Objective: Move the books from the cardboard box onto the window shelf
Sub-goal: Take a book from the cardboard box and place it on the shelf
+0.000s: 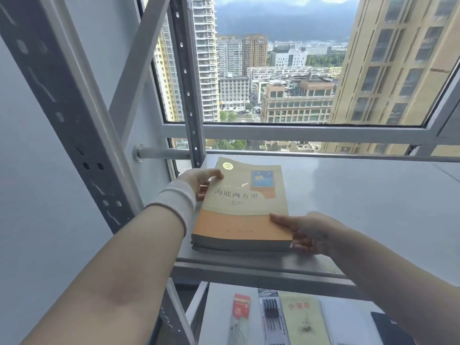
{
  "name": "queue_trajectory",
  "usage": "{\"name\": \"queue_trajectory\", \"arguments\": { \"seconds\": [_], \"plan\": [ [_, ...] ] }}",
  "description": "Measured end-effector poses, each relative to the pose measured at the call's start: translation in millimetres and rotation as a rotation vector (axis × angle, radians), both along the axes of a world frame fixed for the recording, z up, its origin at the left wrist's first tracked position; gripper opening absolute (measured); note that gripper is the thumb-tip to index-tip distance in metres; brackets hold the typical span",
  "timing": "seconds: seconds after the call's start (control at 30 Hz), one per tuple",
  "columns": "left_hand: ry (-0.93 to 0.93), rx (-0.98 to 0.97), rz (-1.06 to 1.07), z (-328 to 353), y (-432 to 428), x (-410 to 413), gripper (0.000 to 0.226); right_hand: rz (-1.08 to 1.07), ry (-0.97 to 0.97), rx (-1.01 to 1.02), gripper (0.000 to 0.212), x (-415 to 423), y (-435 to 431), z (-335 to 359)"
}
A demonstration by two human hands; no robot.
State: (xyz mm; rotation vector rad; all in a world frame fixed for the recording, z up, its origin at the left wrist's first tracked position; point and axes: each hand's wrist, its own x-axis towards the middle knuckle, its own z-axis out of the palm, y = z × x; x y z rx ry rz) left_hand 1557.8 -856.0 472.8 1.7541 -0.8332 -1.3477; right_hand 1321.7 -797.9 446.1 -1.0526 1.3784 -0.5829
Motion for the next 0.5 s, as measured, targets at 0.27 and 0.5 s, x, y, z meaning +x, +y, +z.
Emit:
{"name": "queue_trajectory", "arguments": {
  "seconds": [0.27, 0.5],
  "plan": [
    [-0.084, -0.006, 0.022, -2.4, -5.9, 8.9, 0.036, -0.035, 0.075, -0.047, 0.032, 11.6, -4.1, 1.2],
    [-0.287, -0.038, 0.015, -11.4, -7.7, 10.7, 0.036, -0.077, 0.151, -0.048, 0.04, 18.4, -1.7, -3.2]
  ]
}}
